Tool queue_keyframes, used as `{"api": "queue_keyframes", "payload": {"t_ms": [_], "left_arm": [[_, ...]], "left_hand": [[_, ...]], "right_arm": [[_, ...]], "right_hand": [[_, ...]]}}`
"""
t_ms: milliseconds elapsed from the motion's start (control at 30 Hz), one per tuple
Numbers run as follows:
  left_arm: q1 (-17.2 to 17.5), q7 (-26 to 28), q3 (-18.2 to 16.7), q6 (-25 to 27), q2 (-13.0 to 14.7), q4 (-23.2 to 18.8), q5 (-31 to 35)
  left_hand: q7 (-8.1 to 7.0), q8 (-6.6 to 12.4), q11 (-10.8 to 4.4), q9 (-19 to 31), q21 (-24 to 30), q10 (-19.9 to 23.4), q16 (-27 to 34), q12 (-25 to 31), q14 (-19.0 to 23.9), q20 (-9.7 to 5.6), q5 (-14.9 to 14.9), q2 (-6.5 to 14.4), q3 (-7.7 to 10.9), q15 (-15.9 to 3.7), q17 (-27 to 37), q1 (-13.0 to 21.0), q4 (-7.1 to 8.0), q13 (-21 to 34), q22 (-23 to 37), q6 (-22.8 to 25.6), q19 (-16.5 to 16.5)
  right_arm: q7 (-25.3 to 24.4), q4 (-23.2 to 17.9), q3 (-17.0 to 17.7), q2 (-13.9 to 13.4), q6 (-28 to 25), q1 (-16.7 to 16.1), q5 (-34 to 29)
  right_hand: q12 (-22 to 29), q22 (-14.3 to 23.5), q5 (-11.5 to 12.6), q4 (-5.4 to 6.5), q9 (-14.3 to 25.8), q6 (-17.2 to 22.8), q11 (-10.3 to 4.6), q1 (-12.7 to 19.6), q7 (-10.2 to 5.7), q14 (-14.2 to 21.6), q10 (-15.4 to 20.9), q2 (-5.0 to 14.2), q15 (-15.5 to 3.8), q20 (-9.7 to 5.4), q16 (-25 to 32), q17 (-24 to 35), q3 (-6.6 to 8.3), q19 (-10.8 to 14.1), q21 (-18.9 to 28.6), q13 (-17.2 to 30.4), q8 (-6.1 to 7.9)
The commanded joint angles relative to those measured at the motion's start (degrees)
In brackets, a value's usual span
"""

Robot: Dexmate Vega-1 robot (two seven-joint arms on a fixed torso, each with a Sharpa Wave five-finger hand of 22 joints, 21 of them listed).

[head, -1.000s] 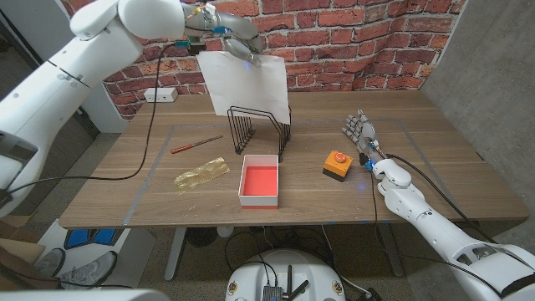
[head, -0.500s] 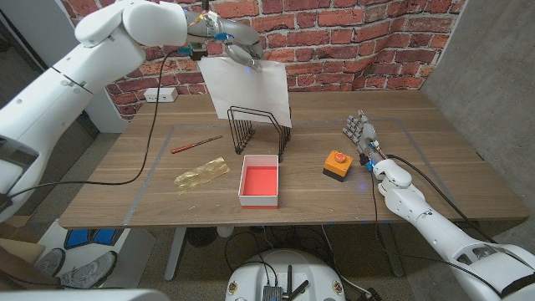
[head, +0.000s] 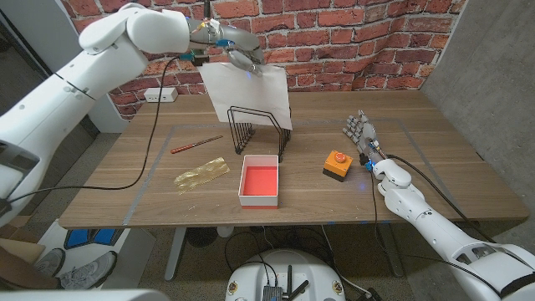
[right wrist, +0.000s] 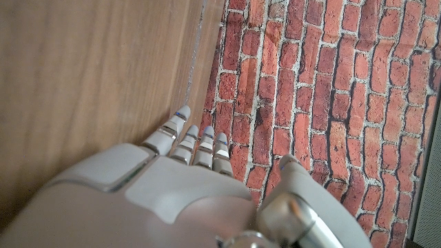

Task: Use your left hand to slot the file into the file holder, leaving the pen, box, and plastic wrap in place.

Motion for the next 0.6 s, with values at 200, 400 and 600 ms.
{"api": "queue_keyframes", "payload": {"t_ms": [200, 400, 600], "left_arm": [[1.33, 0.98, 0.31, 0.33, 0.03, -0.12, 1.60], [1.82, 1.33, 0.25, 0.63, 0.26, -0.49, 2.36], [2.51, 1.89, 0.14, 0.66, 0.39, -0.62, 2.80]], "left_hand": [[-0.26, 0.30, -1.19, 0.16, 0.16, -0.16, 0.28, -0.10, -0.33, -3.82, -0.12, 0.16, -0.20, -3.49, 0.27, -0.44, 0.07, 0.13, 0.11, 0.24, -0.18], [-0.25, 0.33, -1.38, 0.16, 0.19, -0.49, 0.33, -0.18, -0.29, -3.89, -0.12, 0.08, -0.20, -3.57, 0.29, -0.33, -0.06, 0.13, 0.10, 0.35, -0.13], [-0.31, 0.29, -1.25, 0.16, 0.17, -0.46, 0.32, -0.12, -0.31, -3.93, -0.12, 0.12, -0.16, -3.55, 0.28, -0.33, -0.02, 0.14, 0.10, 0.24, -0.21]], "right_arm": [[-0.05, 0.17, -0.03, 0.12, -0.04, 0.30, -0.08], [-0.12, 0.04, 0.00, 0.07, -0.12, 0.09, -0.02], [-0.20, -0.29, 0.01, -0.10, -0.38, -0.17, 0.04]], "right_hand": [[0.18, 0.15, -0.29, -0.05, 0.12, 0.31, 0.33, 0.04, -0.06, 0.35, 0.16, 2.60, 0.17, 0.24, 0.57, 0.12, 0.27, 0.22, 0.31, 0.00, -0.07], [0.18, 0.15, -0.28, -0.05, 0.12, 0.32, 0.32, 0.03, -0.07, 0.34, 0.17, 2.62, 0.10, 0.24, 0.55, 0.12, 0.29, 0.22, 0.30, 0.00, -0.06], [0.15, 0.15, -0.27, -0.04, 0.12, 0.33, 0.35, 0.04, -0.03, 0.35, 0.10, 2.64, 0.14, 0.24, 0.54, 0.11, 0.33, 0.24, 0.30, 0.00, -0.06]]}}
